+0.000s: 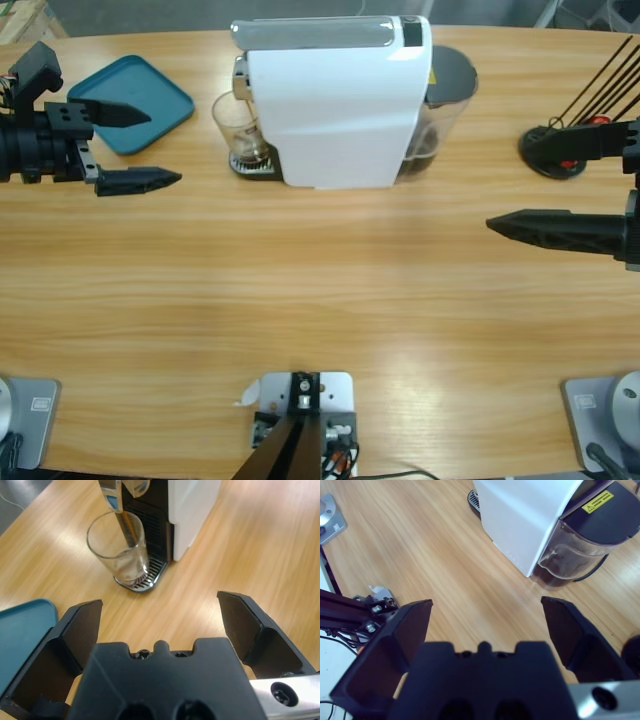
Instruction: Pour coffee
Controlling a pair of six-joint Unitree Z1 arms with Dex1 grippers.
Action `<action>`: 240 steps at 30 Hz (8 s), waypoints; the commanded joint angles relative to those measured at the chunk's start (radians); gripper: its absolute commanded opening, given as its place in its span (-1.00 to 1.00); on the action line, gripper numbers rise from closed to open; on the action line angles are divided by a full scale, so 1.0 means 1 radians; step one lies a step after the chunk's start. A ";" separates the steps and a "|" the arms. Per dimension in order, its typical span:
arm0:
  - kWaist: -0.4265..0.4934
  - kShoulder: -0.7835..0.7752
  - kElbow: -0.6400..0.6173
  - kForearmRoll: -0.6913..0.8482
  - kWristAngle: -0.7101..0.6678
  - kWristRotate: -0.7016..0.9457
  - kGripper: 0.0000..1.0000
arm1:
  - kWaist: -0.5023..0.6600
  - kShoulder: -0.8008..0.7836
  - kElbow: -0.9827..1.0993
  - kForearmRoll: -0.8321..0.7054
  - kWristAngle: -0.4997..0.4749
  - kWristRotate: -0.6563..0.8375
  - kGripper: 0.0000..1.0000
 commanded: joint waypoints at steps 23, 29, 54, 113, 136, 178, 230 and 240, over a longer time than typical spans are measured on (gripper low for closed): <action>0.009 -0.024 0.045 -0.033 -0.003 -0.002 0.99 | 0.010 -0.063 0.030 0.033 -0.003 0.036 1.00; 0.009 -0.022 0.045 -0.033 -0.001 0.002 1.00 | 0.012 -0.065 0.031 0.033 -0.004 0.030 1.00; 0.009 -0.012 0.048 -0.033 0.003 0.004 1.00 | 0.012 -0.031 0.031 0.015 0.008 0.028 1.00; 0.023 -0.020 0.049 -0.033 0.022 -0.002 1.00 | 0.015 -0.047 0.027 0.024 0.003 0.029 1.00; 0.024 -0.009 0.048 -0.033 0.022 -0.002 1.00 | 0.015 -0.052 0.037 0.027 0.001 0.030 1.00; 0.020 0.237 -0.104 -0.092 -0.049 0.070 1.00 | 0.015 0.021 0.171 -0.190 0.006 0.032 1.00; 0.020 0.534 -0.276 -0.186 -0.147 0.171 0.85 | 0.015 0.141 0.203 -0.298 0.038 0.035 1.00; 0.019 0.547 -0.274 -0.185 -0.126 0.171 0.78 | 0.015 0.144 0.205 -0.300 0.038 0.035 1.00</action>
